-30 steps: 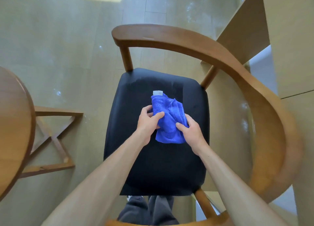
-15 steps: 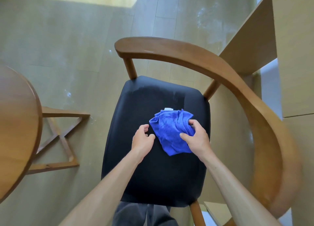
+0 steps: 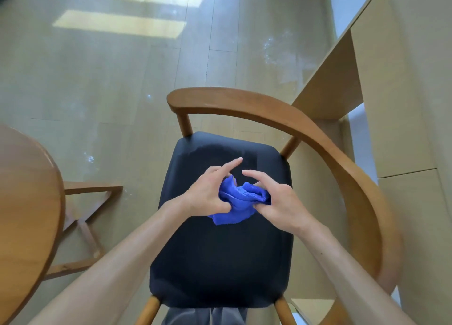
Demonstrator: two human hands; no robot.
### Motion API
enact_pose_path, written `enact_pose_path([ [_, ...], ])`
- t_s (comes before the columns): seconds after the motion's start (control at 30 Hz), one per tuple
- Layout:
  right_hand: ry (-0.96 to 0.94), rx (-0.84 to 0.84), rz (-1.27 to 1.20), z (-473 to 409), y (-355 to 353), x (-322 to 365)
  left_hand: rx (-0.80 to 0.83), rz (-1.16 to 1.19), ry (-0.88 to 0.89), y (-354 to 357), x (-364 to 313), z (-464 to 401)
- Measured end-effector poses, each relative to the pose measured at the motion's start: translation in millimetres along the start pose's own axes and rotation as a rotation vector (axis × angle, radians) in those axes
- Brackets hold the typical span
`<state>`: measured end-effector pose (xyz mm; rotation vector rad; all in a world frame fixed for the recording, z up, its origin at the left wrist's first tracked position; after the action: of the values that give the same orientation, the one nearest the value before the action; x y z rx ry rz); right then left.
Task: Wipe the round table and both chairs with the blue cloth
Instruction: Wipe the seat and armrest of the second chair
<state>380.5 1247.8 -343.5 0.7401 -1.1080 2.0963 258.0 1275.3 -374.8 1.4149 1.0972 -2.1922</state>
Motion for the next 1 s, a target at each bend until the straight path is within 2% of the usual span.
enact_pose_path([
  [0.1, 0.024, -0.030, -0.028, 1, -1, 2, 0.135, -0.164, 0.034, 1, -5, 2],
  [0.23, 0.068, -0.067, -0.157, 2, -3, 7, 0.044, -0.118, 0.034, -16, -5, 9],
  [0.47, 0.141, 0.103, -0.505, 0, 5, 20, -0.055, -0.009, -0.009, -34, -10, 18],
  [0.6, 0.100, -0.043, -0.417, 0, -19, 35, -0.016, 0.038, 0.006, -42, -29, 19],
  [0.73, -0.044, -0.120, -0.446, 6, -48, 68, 0.050, 0.230, -0.015, -53, -53, 15],
  [0.9, -0.093, -0.195, -0.400, 9, -77, 87, 0.050, -0.220, 0.092, -85, -80, -2],
  [1.0, -0.098, -0.225, -0.363, 13, -84, 87, 0.039, -0.316, 0.089, -100, -83, -4],
])
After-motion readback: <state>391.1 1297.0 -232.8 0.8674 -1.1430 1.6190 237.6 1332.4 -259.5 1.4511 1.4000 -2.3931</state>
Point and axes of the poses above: each hand's wrist, its own z-axis away from the middle knuckle, its own y-axis out of the palm, x = y × z, the point moved 10 cm from there along -z, towards the middle knuckle, and after that the axes turned 11 degrees about y, right-handed, at the moved point
